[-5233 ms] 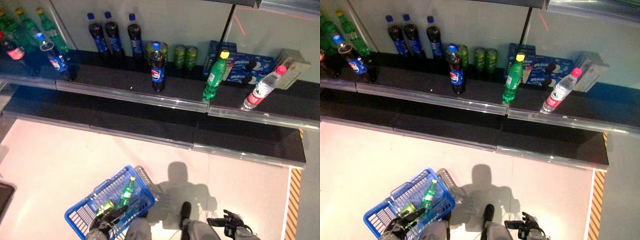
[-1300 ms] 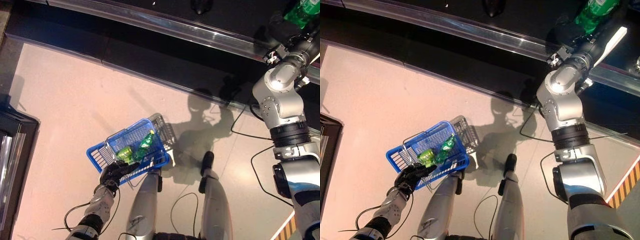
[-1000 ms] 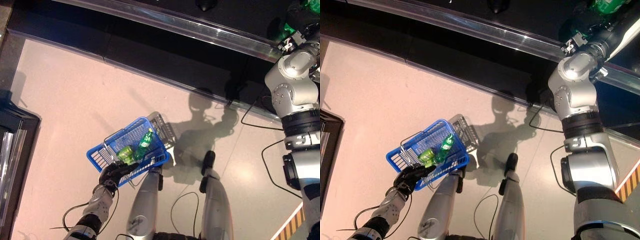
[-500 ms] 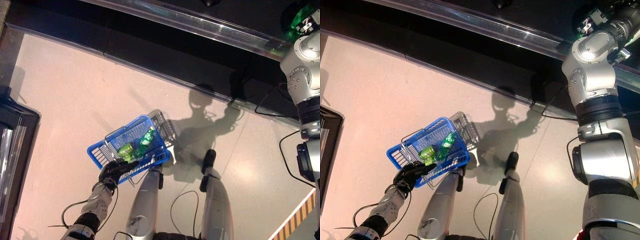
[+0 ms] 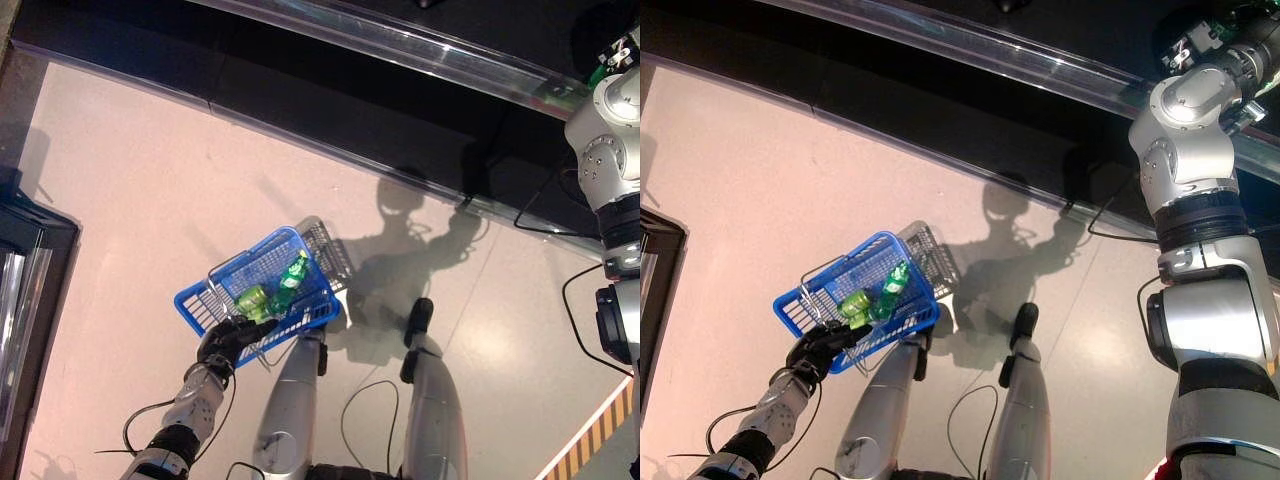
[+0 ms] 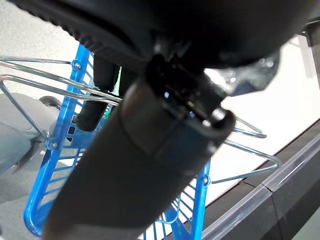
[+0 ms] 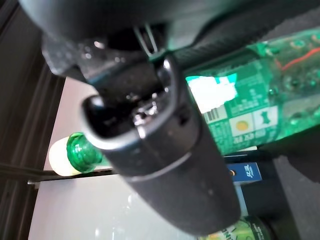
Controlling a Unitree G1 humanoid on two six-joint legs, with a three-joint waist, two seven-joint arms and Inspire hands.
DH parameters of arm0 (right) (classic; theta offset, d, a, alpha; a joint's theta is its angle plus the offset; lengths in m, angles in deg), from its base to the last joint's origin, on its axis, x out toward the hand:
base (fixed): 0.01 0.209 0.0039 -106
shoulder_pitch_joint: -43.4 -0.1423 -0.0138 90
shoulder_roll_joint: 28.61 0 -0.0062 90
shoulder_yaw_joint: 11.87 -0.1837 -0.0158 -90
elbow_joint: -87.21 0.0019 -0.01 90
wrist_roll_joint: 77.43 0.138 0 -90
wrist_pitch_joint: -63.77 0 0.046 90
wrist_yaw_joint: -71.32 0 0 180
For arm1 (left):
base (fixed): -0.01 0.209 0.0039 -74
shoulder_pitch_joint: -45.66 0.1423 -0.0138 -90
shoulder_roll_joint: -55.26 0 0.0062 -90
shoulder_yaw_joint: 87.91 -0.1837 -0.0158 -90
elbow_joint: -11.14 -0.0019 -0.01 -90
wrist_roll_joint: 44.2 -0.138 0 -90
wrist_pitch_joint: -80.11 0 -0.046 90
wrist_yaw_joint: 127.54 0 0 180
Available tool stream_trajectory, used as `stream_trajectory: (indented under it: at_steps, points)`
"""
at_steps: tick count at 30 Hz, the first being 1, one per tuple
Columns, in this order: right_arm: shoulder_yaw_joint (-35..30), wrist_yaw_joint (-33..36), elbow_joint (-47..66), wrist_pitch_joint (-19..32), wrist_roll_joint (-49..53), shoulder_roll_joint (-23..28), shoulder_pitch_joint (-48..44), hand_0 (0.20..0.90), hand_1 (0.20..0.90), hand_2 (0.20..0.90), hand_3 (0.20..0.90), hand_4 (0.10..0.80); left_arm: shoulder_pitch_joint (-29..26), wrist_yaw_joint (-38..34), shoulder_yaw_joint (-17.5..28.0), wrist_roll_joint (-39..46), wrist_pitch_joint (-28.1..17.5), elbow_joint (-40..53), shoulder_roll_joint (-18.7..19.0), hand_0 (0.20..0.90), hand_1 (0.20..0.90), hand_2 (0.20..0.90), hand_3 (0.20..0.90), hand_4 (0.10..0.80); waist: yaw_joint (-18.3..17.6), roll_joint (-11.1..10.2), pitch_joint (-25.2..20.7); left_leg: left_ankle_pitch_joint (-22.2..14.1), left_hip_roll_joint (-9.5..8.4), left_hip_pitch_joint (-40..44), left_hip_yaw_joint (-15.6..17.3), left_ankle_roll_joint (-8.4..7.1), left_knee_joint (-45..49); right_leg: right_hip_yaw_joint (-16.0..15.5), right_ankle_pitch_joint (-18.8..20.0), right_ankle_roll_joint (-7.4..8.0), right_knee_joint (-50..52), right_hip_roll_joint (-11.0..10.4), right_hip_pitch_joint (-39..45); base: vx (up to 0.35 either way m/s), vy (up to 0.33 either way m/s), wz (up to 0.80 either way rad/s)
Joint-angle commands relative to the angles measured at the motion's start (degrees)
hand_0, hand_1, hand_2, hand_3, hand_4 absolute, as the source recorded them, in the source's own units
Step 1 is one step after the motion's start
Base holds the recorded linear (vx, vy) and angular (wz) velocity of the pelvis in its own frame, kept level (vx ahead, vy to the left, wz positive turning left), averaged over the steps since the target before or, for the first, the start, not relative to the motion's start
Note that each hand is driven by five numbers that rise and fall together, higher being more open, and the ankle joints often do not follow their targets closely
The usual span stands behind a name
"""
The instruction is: Pick up the drink and place into the basket.
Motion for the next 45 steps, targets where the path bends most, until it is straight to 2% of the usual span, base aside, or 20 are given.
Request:
stream_trajectory:
  at_steps: [1,9,18,25,30,34,39,45]
  points:
    - [0.29,0.98,13.88,6.19,-8.87,6.93,-6.1,0.3,0.3,0.3,0.2,0.1,9.73,3.87,-2.18,-0.09,-1.24,5.2,2.36,0.3,0.3,0.3,0.2,0.1,0.35,0.59,-1.13,1.12,1.56,-0.95,-2.31,1.3,0.89,-1.31,-6.46,-2.09,6.34,-0.5,2.09,0.0,0.0,0.0]
    - [-4.14,-1.86,27.57,4.33,-14.11,5.38,-0.3,0.3,0.3,0.3,0.2,0.1,10.4,5.27,-0.19,-0.09,-2.89,4.93,1.4,0.3,0.3,0.3,0.2,0.1,-0.36,0.31,-1.13,0.88,1.73,2.01,-1.99,1.08,0.97,-1.48,-7.49,-2.56,6.86,-0.18,5.04,0.0,0.0,0.0]
    - [-8.26,-10.15,40.31,2.17,-16.51,2.37,8.27,0.3,0.3,0.3,0.2,0.1,10.68,8.08,1.96,0.42,-5.4,6.78,0.38,0.3,0.3,0.3,0.2,0.1,-1.3,-0.52,-1.13,1.29,1.99,9.46,-1.29,0.66,-0.93,-2.02,-8.21,-3.2,5.42,0.16,12.51,0.0,0.0,0.0]
    - [-11.44,-17.13,46.63,3.01,-15.24,-0.44,17.61,0.3,0.3,0.3,0.2,0.1,12.06,10.27,3.39,1.42,-6.87,11.32,-0.24,0.3,0.3,0.3,0.2,0.1,-1.75,-1.34,-2.71,0.94,2.56,14.25,-0.58,0.36,-1.71,-2.78,-8.73,-3.53,4.04,0.19,18.01,0.029,0.008,0.03]
    - [-12.05,-22.1,51.38,3.95,-13.71,-3.77,24.71,0.3,0.3,0.3,0.2,0.1,13.22,10.69,3.47,2.51,-8.02,17.89,0.33,0.3,0.3,0.3,0.2,0.1,-1.81,-1.97,-4.55,0.8,2.95,16.86,-0.25,0.22,-2.77,-2.98,-8.75,-3.52,2.62,0.39,21.07,0.037,0.025,0.04]
    - [-11.24,-26.26,56.2,3.37,-13.46,-5.8,29.39,0.3,0.3,0.3,0.2,0.1,13.8,10.39,3.44,3.57,-7.85,24.61,0.97,0.3,0.3,0.3,0.2,0.1,-1.54,-2.22,-5.73,0.63,3.12,18.36,-0.27,0.16,-3.39,-3.29,-8.88,-3.46,2.02,0.37,22.88,0.021,0.011,0.01]
    - [-7.29,-31.03,61.57,2.63,-12.94,-9.68,34.98,0.3,0.3,0.3,0.2,0.1,14.52,10.19,3.4,3.79,-6.4,34.8,1.93,0.3,0.3,0.3,0.2,0.1,-0.77,-2.52,-7.33,0.56,2.99,20.2,-0.71,0.19,-4.01,-3.68,-9.05,-3.18,1.29,0.43,25.28,0.041,0.011,0.11]
    - [-1.88,-31.93,63.55,1.21,-12.63,-13.61,38.41,0.3,0.3,0.3,0.2,0.1,14.05,7.82,2.98,3.42,-6.43,44.35,2.95,0.3,0.3,0.3,0.2,0.1,0.26,-2.62,-7.88,0.57,2.8,21.46,-1.43,0.26,-4.74,-4.2,-8.87,-2.59,0.07,0.26,27.09,0.018,0.006,0.1]
